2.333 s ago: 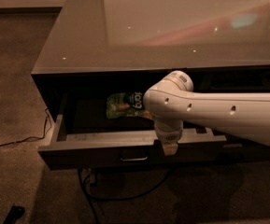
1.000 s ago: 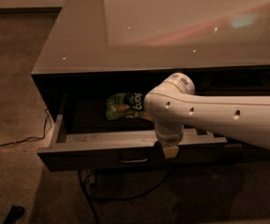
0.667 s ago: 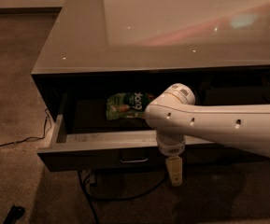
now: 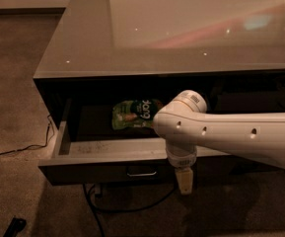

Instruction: Open top drawer

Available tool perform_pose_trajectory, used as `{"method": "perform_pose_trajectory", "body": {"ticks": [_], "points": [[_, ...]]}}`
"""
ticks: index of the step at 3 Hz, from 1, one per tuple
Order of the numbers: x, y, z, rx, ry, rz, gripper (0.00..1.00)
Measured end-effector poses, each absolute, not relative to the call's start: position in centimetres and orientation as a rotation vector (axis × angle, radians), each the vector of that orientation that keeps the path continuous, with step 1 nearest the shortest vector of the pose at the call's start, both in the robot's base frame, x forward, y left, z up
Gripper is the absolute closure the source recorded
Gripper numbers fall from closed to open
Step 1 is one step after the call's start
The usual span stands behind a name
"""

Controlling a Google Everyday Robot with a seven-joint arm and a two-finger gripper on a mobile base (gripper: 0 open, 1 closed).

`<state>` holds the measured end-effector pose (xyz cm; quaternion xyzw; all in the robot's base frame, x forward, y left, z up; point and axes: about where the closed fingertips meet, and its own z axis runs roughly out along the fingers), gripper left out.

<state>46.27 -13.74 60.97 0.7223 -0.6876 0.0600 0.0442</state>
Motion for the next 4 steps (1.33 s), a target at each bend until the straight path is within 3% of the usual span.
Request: {"method": "perform_pose_trajectory", "body": {"ticks": [2, 3, 4], "points": [[43.8, -14.6, 61.6, 2.17, -2.119, 0.22, 0.65], [43.5, -14.7, 61.8, 2.164, -2.115, 0.221, 0.63], [43.5, -14.7, 61.8, 2.164, -2.115, 0.221, 0.39]]}}
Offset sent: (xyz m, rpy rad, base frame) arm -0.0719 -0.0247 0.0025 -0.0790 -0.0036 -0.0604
